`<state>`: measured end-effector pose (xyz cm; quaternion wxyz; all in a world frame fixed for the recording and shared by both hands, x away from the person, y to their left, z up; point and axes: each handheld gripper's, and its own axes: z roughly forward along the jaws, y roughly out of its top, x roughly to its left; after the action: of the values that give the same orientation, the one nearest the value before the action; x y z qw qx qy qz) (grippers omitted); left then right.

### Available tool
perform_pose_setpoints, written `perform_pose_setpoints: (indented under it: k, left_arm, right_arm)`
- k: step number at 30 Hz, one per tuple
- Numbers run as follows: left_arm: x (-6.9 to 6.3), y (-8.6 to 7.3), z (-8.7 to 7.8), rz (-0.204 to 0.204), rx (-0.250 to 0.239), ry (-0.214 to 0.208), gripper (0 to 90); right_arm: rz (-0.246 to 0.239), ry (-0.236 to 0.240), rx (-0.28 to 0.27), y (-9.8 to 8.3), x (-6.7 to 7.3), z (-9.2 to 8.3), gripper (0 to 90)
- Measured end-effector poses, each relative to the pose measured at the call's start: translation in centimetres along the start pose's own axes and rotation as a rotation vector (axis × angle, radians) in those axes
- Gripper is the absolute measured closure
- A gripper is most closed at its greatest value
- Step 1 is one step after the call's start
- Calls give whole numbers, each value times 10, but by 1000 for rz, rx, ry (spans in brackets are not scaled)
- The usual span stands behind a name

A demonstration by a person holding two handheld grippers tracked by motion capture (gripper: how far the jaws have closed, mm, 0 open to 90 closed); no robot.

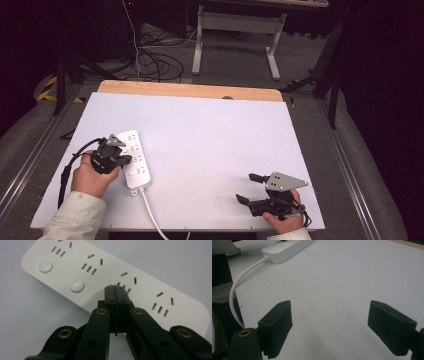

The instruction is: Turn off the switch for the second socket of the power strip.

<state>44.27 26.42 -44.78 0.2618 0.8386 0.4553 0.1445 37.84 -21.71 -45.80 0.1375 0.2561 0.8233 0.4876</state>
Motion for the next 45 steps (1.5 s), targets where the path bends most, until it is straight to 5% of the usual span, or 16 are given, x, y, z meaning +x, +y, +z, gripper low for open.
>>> perform_pose_setpoints:
  k: [9, 16, 28, 31, 37, 45]
  left_arm:
    - [-4, 2, -4, -8, -32, 34, 900]
    - [-6, 3, -19, -14, -82, 15, 900]
    - [-13, 6, -35, 9, -112, 3, 900]
    - [-15, 7, -37, 32, -112, 37, 898]
    - [-19, 8, -46, 49, -189, 42, 622]
    - [-23, 6, -51, 81, -260, -51, 393]
  right_arm:
    - [2, -1, -1, 0, -1, 0, 201]
    - [2, -2, 0, 0, -1, 0, 201]
    - [5, -2, 0, 0, -1, 0, 201]
    - [5, -3, 0, 0, -1, 0, 201]
    - [8, -4, 1, -1, -2, 0, 201]
    - [8, -3, 1, -1, -2, 0, 201]
